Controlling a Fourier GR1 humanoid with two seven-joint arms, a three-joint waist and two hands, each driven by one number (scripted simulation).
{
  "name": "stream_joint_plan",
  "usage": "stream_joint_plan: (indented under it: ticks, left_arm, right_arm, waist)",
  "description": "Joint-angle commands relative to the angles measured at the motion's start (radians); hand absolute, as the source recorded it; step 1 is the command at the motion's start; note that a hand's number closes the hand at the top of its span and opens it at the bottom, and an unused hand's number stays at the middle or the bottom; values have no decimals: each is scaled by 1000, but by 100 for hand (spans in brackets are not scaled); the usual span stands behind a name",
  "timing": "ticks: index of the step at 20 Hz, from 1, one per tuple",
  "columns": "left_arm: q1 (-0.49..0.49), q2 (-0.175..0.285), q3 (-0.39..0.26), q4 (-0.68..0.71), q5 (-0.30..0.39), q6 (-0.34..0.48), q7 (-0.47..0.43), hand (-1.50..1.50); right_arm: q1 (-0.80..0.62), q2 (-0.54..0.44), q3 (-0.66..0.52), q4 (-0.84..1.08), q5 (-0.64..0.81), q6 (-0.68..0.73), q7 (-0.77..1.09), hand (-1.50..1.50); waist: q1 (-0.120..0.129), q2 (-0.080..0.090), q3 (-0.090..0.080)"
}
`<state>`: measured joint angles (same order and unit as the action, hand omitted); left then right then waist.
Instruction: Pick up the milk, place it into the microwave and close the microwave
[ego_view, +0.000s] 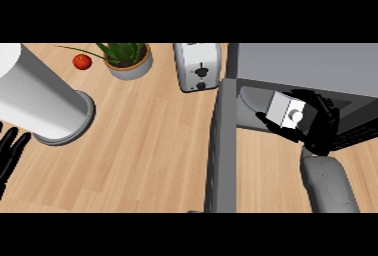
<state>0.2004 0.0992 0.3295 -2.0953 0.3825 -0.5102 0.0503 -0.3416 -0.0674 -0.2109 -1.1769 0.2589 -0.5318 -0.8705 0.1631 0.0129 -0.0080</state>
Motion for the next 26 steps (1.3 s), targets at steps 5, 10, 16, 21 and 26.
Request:
stream_joint_plan:
  ticks: [5, 10, 16, 21, 26]
  left_arm:
    - [-20, -7, -44, 14, -20, -9, 9, -150]
    - [-46, -8, -65, 14, -33, -10, 10, -150]
    - [-64, -15, -88, 9, -64, 4, 21, -150]
    - [-66, -34, -113, 13, -76, 12, 28, -150]
    - [-71, -58, -143, 14, -97, 13, 13, -150]
  right_arm:
    - [-112, -5, -10, 179, -5, 40, 194, -150]
    - [-95, 16, -7, 182, -19, 45, 213, -150]
    - [-91, -7, -26, 184, -28, 56, 225, -150]
    - [-99, -29, -28, 189, -21, 75, 250, -150]
    - [-103, -30, -6, 205, -21, 124, 262, -150]
  waist:
    - [64, 63, 7]
    - [62, 60, 7]
    - [49, 56, 9]
    - [36, 50, 8]
    - [32, 47, 8]
